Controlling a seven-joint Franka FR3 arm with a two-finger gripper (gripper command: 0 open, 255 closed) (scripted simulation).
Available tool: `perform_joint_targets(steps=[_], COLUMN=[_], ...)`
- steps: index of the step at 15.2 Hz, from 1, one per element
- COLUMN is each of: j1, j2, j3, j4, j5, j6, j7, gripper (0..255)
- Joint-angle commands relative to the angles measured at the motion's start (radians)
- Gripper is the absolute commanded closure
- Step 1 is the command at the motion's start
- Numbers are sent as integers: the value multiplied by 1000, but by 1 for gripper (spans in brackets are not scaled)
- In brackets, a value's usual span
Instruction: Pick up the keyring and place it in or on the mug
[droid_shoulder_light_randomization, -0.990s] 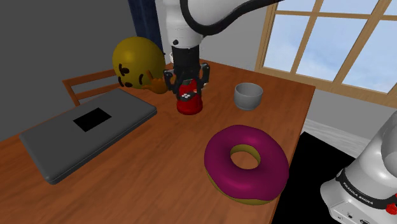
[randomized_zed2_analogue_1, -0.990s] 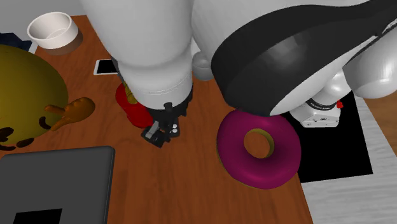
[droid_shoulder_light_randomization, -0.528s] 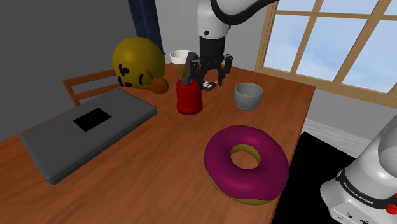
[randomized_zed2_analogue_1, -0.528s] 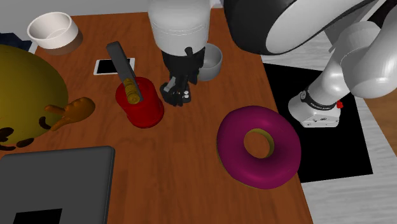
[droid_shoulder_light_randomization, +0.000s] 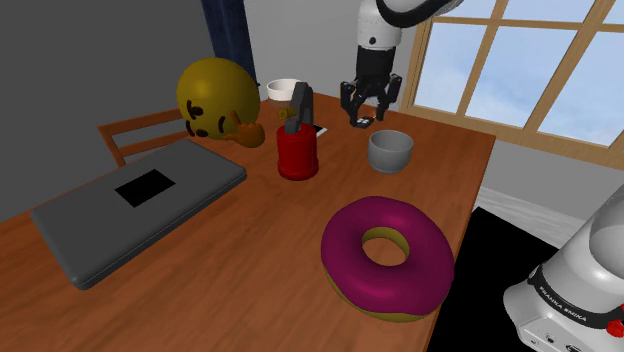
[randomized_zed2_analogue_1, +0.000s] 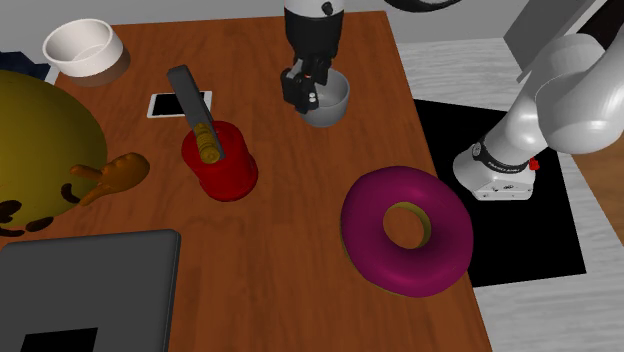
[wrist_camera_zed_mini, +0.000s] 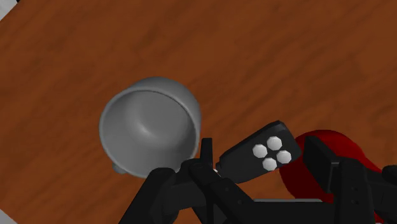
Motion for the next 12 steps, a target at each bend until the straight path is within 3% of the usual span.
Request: perform_joint_targets(steps=[1,6,12], j1=[-17,-60,-59], j2=[-33,-78,-67], j3=[-33,-113,-109], j4=[-31,-73,-144], j5=[2,-8,-7], j6=[-3,-10,72], j7=[-54,-173,-172], gripper=[255,255,255])
